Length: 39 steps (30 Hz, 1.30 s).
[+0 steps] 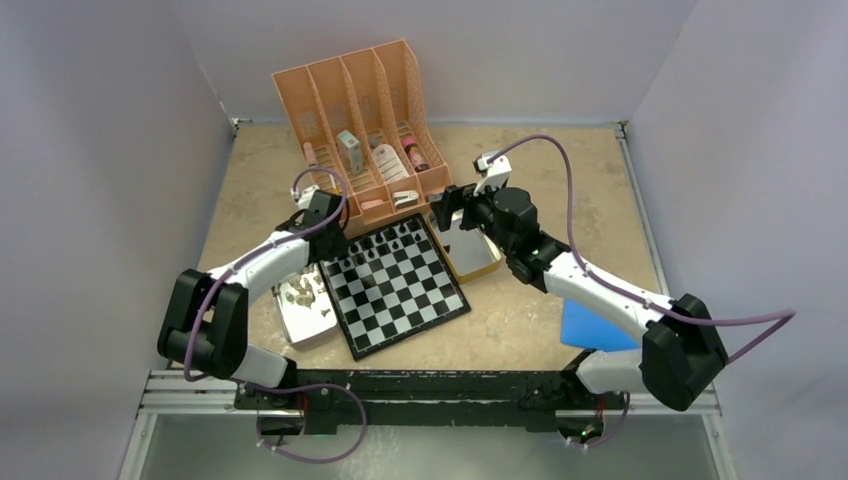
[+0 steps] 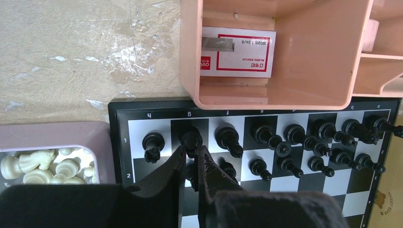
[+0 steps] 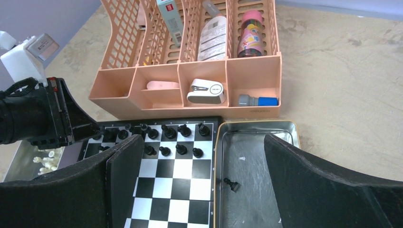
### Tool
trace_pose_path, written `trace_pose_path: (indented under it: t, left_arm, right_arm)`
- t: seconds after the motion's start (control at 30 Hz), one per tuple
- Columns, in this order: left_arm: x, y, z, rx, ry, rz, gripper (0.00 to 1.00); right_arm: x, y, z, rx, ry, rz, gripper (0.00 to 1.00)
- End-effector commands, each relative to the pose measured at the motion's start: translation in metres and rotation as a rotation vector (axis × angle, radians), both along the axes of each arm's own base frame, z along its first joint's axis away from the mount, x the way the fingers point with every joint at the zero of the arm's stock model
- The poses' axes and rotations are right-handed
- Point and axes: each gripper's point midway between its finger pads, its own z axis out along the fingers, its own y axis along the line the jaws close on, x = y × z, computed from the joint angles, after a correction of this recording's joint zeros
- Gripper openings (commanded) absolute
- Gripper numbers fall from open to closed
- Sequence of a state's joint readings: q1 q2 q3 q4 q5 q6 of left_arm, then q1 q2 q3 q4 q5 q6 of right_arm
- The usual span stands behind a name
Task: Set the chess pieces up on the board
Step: Place the chess piece on the chessboard.
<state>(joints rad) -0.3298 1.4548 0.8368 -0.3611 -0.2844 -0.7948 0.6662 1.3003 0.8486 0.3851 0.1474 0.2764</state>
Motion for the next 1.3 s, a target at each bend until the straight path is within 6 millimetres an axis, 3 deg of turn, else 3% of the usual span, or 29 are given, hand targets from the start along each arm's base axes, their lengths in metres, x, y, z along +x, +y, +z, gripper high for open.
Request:
trace_pose_path:
  t: [0.0,0.47,0.7,1.03,1.27]
  left_arm:
    - [0.007,-0.003,0.007,-0.006,-0.008,0.011,0.12]
    - [0.012,-0.009,0.023,-0.031,-0.041,-0.011,0.22]
    - [0.019,-0.016,0.04,-0.054,-0.095,-0.044,0.22]
    - [0.017,-0.014,0.046,-0.053,-0.102,-0.042,0.22]
    - [0.018,-0.014,0.074,-0.056,-0.159,-0.059,0.22]
  right_arm:
    - [0.007,-0.001,0.014,0.018,-0.028,-0.024,0.99]
    - [0.007,0.002,0.008,0.012,-0.013,-0.012,0.99]
    - [0.009,0.001,0.005,0.013,-0.001,-0.025,0.99]
    - [0.009,0.003,0.003,0.013,0.012,-0.019,0.99]
    - [0.015,-0.004,-0.018,0.022,0.101,-0.081,0.99]
